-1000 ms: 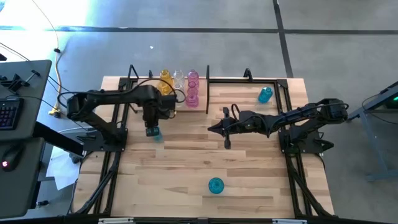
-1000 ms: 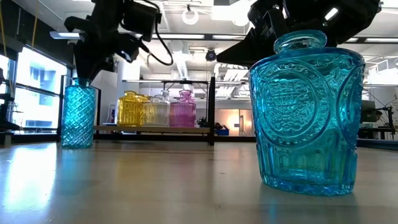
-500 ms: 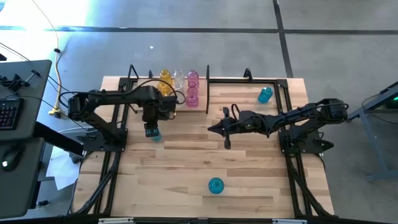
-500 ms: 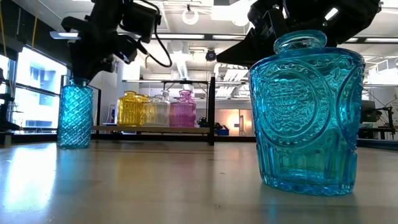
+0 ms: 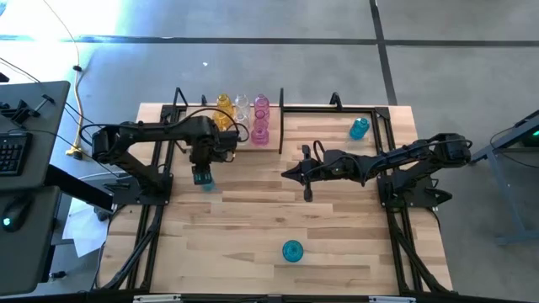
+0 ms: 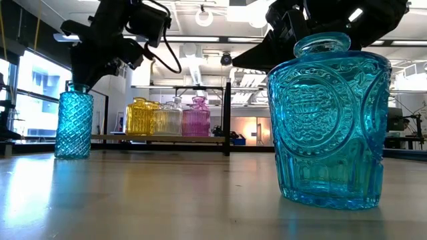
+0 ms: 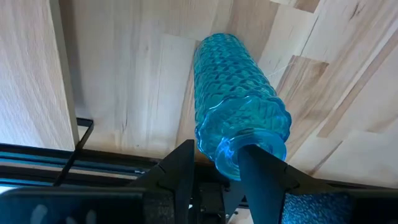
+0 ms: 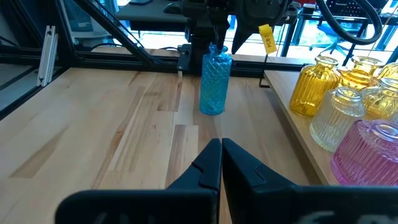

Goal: Sort vases onto shelf
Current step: Put the left blue vase on the shelf

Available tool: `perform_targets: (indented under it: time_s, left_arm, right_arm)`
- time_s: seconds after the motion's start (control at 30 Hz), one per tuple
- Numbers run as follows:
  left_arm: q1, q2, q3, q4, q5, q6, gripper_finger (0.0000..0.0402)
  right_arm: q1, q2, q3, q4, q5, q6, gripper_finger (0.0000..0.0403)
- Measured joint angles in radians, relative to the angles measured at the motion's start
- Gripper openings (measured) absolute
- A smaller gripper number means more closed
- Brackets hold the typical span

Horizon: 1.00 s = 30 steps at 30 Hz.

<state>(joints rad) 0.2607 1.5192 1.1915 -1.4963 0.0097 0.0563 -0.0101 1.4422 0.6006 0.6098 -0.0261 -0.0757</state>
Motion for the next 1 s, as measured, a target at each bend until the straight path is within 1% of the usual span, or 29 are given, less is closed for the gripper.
perform_targets:
  time_s: [0.13,0.53,1.0]
  left_arm:
    - [0.000,0.000,0.000,0.000,0.000,-0.002,0.0115]
    - [0.001,0.000,0.000,-0.008,0.000,-0.089,0.0115]
    - [0.001,-0.016,0.001,-0.003,0.000,-0.098,0.0115]
  right_arm:
    - [0.000,0.000,0.000,0.000,0.000,0.000,0.0000]
    - [0.000,0.000,0.000,0.000,0.000,0.016,0.0000]
    - [0.000,0.000,0.000,0.000,0.000,0.016,0.0000]
